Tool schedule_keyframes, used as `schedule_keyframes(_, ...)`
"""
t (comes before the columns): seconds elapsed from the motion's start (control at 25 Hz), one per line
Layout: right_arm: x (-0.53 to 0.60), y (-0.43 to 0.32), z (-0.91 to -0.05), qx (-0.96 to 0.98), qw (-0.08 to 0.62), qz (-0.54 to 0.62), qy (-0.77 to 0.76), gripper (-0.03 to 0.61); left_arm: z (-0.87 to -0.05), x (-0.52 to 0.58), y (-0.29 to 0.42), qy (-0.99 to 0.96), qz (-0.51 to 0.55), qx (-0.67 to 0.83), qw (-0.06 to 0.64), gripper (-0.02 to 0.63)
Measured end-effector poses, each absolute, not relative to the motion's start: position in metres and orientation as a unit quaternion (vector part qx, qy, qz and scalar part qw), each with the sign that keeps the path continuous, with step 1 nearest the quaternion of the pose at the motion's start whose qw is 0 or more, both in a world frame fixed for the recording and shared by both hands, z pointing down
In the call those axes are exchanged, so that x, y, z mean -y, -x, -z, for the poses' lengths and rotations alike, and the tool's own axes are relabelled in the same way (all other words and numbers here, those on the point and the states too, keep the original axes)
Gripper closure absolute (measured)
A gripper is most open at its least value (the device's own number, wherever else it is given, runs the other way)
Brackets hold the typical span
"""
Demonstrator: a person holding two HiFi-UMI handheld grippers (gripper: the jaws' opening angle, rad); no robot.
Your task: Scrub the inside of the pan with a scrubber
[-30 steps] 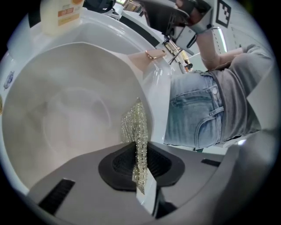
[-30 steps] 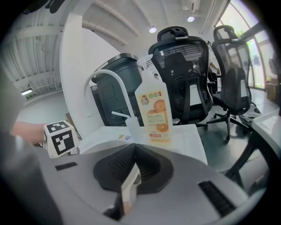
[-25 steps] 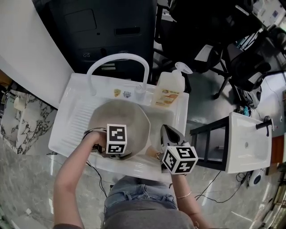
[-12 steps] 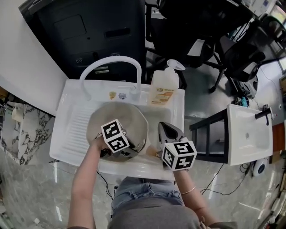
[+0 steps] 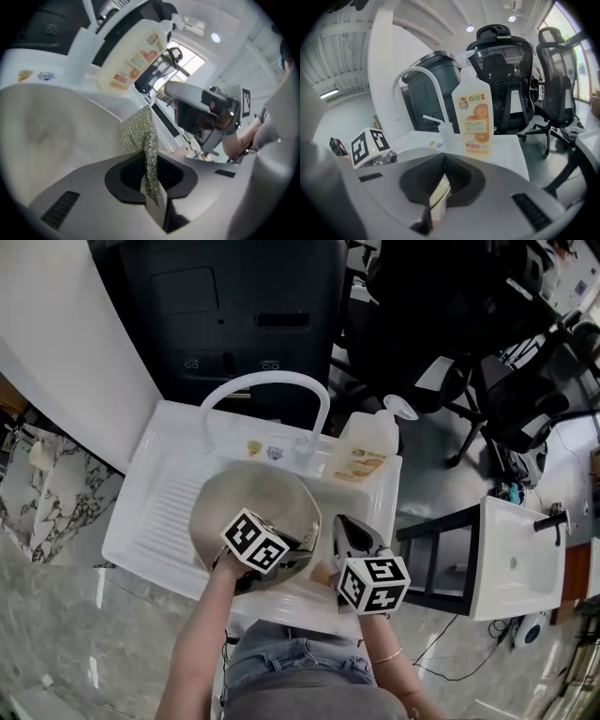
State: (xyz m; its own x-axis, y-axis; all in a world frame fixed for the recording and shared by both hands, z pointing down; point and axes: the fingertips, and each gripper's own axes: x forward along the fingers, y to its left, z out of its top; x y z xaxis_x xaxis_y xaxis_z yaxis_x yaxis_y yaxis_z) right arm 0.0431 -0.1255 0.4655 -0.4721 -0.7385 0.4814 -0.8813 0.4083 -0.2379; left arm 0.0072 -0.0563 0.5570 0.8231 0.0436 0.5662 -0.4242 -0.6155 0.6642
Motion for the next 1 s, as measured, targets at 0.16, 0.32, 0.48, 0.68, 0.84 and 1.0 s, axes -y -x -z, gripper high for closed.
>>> schedule_keyframes(0.16, 0.130, -0.039, -0.465, 0.826, 0.156, -0.232, -0.490, 0.568, -0.559, 0.079, -0.002, -0.848, -0.194, 0.211, 0.446, 0.551)
schedule_keyframes(0.32, 0.135, -0.040, -0.465, 0.823, 0.154, -0.234, -0.494, 0.568, -0.559, 0.103, 0.018, -0.834, -0.140, 0.303, 0.440, 0.551)
schedule_keyframes(0.48, 0.136, -0.044, -0.466, 0.819, 0.153, -0.237, -0.500, 0.568, -0.559, 0.122, 0.059, -0.797, -0.113, 0.379, 0.455, 0.551)
schedule_keyframes(0.68, 0.140, -0.051, -0.470, 0.814, 0.155, -0.239, -0.506, 0.568, -0.586, 0.115, 0.065, -0.781, -0.197, 0.341, 0.484, 0.551)
schedule_keyframes(0.84, 0.142, -0.054, -0.472, 0.811, 0.154, -0.245, -0.508, 0.568, -0.605, 0.120, 0.061, -0.764, -0.227, 0.328, 0.507, 0.552)
schedule_keyframes(1.0, 0.147, -0.055, -0.477, 0.809, 0.155, -0.249, -0.509, 0.568, -0.623, 0.129, 0.079, -0.740, -0.257, 0.359, 0.508, 0.554)
